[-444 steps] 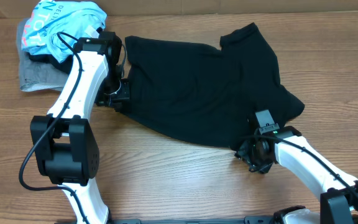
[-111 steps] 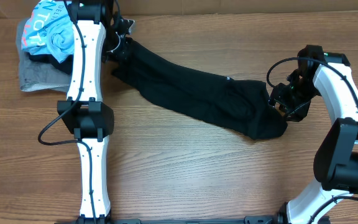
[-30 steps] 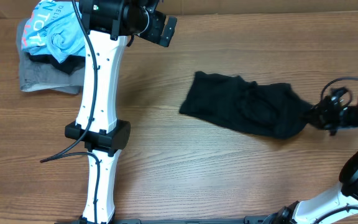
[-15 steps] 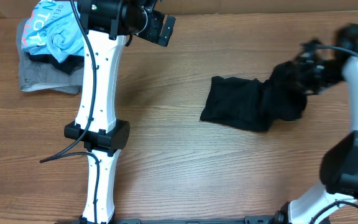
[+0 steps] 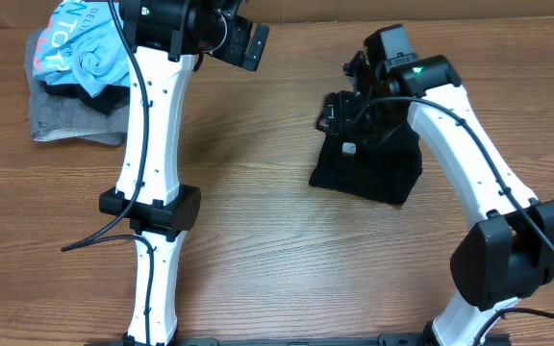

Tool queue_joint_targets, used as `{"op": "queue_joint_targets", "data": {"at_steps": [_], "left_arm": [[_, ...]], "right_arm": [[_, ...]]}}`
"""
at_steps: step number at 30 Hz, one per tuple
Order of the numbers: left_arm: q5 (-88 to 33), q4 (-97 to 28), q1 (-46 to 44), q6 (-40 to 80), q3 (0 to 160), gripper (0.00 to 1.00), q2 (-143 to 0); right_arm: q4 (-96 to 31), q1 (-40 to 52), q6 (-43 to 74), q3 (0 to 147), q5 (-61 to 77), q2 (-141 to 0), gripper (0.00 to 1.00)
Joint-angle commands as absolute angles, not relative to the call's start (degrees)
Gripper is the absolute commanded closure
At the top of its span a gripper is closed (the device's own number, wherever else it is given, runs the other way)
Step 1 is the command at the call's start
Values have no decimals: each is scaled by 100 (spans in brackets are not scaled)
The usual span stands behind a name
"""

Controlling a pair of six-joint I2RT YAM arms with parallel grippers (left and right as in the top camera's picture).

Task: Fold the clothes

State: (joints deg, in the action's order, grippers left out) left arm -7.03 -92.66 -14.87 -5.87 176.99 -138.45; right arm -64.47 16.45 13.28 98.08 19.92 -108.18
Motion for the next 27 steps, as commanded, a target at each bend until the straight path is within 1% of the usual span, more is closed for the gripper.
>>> {"op": "queue_joint_targets", "data": {"at_steps": [1, 4, 8, 13, 15, 17, 18, 21, 24, 25, 27], "left_arm": [[-639, -9271, -1413, -469, 17710, 0, -13887], [-714, -9271, -1415, -469, 17707, 0, -13889], [-1262, -9258, -1431, -471, 17635, 0, -13941], [-1828, -9277, -1590, -760, 17331, 0, -14132], [-2106, -9264, -1695, -963, 17137, 0, -14217], [-2681, -9133, -1984, -1503, 16582, 0, -14298], [-2738, -9061, -2073, -1601, 16422, 0, -14298], [-2764, -8831, -2342, -1835, 16068, 0, -14298], [-2611, -8597, -2477, -1712, 15998, 0, -14298], [-2561, -8510, -2477, -1538, 16018, 0, -14287], [-2508, -8355, -2394, -1140, 16116, 0, -14271]], "right_arm": [[-6388, 1715, 1505, 9778, 1813, -10986, 8], [-6466, 1675, 1507, 9891, 1826, -10947, 5], [-6960, 1319, 1505, 10490, 1820, -10766, 0], [-8119, 272, 1503, 11802, 1800, -10704, 0], [-8409, -165, 1496, 12066, 1800, -10704, 0], [-8702, -928, 1258, 12097, 1800, -10707, 0], [-8737, -1079, 1212, 12053, 1802, -10709, 0], [-8868, -1363, 1190, 11990, 1802, -10718, 0], [-8967, -1354, 1017, 11885, 1798, -10718, 0], [-8973, -1315, 1017, 11817, 1802, -10718, 1], [-8945, -1219, 1020, 11592, 1800, -10718, 9]]}}
